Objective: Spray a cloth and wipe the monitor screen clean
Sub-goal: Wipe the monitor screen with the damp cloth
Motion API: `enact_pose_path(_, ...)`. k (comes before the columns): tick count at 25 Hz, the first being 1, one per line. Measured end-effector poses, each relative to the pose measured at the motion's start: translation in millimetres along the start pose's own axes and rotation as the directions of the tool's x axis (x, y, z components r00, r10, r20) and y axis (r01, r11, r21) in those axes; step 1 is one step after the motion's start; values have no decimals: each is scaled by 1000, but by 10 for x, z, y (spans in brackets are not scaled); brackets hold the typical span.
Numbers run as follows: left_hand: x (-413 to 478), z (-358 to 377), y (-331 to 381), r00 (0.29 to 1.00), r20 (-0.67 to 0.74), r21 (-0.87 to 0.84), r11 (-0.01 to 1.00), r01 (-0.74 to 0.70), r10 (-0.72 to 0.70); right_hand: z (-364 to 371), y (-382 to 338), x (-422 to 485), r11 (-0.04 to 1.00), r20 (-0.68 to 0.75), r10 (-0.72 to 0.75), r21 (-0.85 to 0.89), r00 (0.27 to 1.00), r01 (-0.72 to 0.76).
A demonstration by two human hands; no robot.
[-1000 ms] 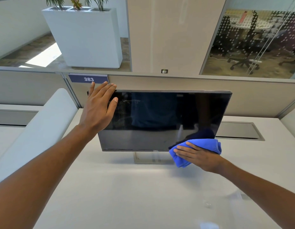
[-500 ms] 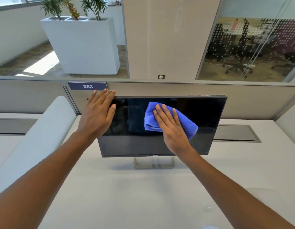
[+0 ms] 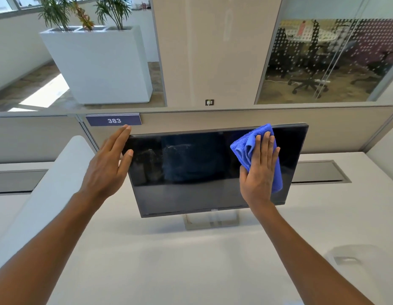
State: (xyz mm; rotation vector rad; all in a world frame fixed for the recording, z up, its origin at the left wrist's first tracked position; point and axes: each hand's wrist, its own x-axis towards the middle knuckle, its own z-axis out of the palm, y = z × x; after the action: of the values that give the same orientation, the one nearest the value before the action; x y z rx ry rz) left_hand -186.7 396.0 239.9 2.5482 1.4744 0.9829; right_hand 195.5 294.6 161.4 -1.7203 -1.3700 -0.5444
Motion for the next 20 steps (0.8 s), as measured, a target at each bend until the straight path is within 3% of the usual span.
enact_pose_path(4, 18, 81, -29, 999, -31, -73, 997, -29, 27, 216, -306, -65, 998, -49, 17, 63, 999, -14)
enact_pose_path(9, 17, 123, -84, 995, -55, -65, 995, -82, 78, 495, -1070, -169, 982, 43, -174, 80, 984, 170)
enact_pose_path(13, 57, 131, -138, 982, -90, -11, 986, -169, 167, 661, -1543, -239, 930, 123, -365, 84, 923, 357)
enact_pose_path(15, 66, 133, -165, 976, -98, 3, 981, -194, 193, 754, -1625, -376, 851, 191, -525, 96, 830, 516)
enact_pose_path(18, 64, 128, -232, 967, -78, 57, 970, -237, 241, 834, -1481, -732, 617, 376, -743, 65, 553, 784)
enact_pose_path(20, 55, 139, -265, 966, -68, 82, 967, -243, 248, 829, -1293, -944, 441, 465, -801, 33, 376, 897)
